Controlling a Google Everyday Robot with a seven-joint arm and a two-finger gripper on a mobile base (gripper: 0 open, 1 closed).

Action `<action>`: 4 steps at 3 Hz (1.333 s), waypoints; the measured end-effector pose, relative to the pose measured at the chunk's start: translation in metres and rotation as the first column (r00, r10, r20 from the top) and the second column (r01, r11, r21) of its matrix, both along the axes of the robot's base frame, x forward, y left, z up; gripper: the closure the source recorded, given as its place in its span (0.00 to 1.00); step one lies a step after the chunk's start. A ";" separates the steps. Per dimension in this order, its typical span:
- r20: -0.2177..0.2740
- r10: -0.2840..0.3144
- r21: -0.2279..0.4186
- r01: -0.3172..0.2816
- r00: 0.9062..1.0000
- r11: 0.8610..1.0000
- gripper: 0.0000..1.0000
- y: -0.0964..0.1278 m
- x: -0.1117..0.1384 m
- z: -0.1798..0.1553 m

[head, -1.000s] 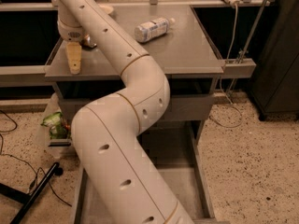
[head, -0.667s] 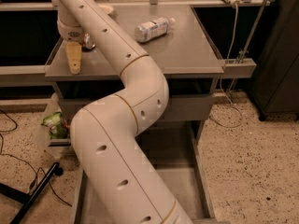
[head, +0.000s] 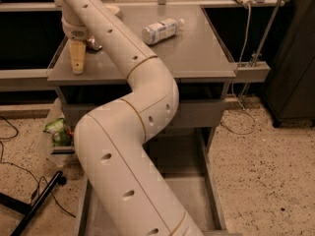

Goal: Place orange can into middle drawer

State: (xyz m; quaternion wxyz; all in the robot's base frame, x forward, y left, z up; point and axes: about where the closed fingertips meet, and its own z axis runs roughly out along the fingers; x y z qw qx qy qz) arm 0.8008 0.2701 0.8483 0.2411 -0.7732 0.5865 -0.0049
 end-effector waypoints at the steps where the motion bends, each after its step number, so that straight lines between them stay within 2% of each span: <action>1: -0.009 -0.046 -0.007 0.045 0.999 0.999 0.00 -0.003 0.002 -0.001; 2: -0.050 -0.067 -0.015 0.066 0.997 0.998 0.00 -0.007 -0.002 -0.012; 3: -0.049 -0.067 -0.015 0.066 0.997 0.998 0.00 -0.007 -0.003 -0.010; 4: -0.020 -0.125 -0.022 0.125 0.992 0.992 0.00 -0.009 0.004 -0.001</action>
Offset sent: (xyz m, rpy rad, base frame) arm -0.0020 -0.0159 -0.0177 -0.0317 0.1251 -0.0994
